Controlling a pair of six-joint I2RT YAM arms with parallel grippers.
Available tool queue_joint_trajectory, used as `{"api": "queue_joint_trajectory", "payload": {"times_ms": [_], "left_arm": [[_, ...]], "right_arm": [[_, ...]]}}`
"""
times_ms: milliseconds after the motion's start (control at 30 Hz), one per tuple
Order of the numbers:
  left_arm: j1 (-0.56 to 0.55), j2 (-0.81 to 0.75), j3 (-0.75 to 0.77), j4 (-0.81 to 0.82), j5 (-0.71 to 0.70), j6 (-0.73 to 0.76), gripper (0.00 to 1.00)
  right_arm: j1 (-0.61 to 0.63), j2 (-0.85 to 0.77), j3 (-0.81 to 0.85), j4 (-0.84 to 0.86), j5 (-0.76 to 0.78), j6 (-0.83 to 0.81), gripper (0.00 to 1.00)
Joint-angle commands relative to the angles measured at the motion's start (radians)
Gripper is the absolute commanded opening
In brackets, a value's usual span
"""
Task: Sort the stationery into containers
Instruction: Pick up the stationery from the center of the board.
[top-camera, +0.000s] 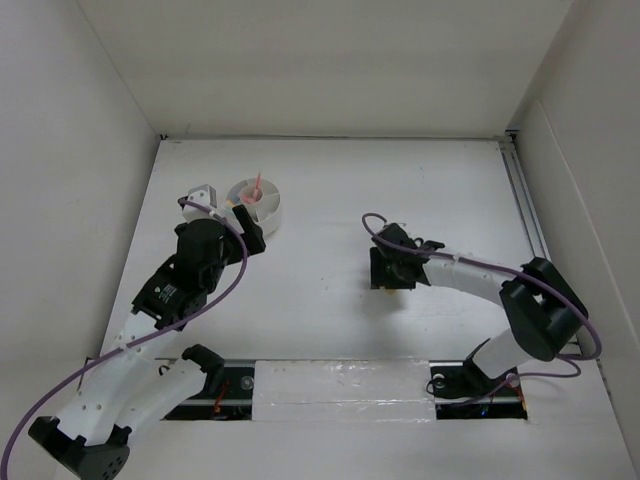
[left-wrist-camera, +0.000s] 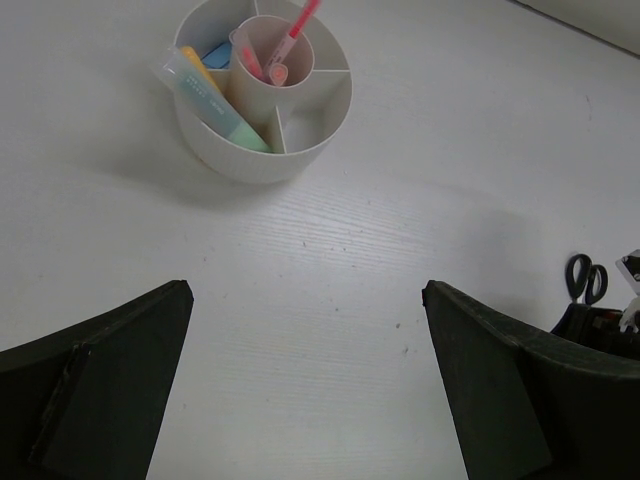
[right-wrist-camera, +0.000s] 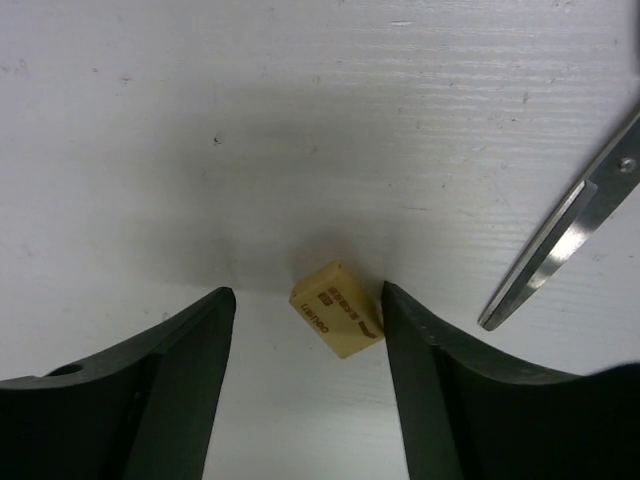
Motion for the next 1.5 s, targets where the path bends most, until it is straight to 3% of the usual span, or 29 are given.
{"api": "queue_joint_trajectory", "payload": {"times_ms": [0,167,367,567,767,1067,1133,1200,1467], "left_arm": [[0.002,-0.012,0.007,0.038,0.004,0.015,1.0],[0.002,-0.021,0.007,0.038,0.013,0.015,1.0],[0.002,-0.021,0.007,0.038,0.013,0.015,1.0],[0.002,-0.021,0.007,0.038,0.013,0.015,1.0],[0.002,-0.021,0.007,0.038,0.013,0.015,1.0],[0.002,-0.021,0.007,0.038,0.013,0.024,1.0],[0.002,-0.03,0.007,0.047,0.022,0.024,1.0],[0.002,-0.03,-0.002,0.047,0.022,0.024,1.0],[0.002,-0.03,-0.002,0.047,0.022,0.024,1.0]], "right_arm": [[0.017,0.027,0.013,0.006,0.002,0.02,0.66],[0.052,0.094,0.035,-0.021,0.022,0.038,0.47],[0.089,0.107,0.046,-0.056,0.034,0.049,0.47],[0.089,0.07,0.046,-0.09,0.054,0.058,0.67],[0.089,0.026,0.046,-0.115,0.022,0.025,0.7],[0.099,0.026,0.023,-0.124,0.022,0.032,0.61],[0.099,0.038,0.023,-0.124,0.034,0.032,0.55],[0.108,0.047,0.023,-0.135,0.034,0.032,0.43],[0.151,0.047,0.023,-0.107,0.023,0.041,0.38]]}}
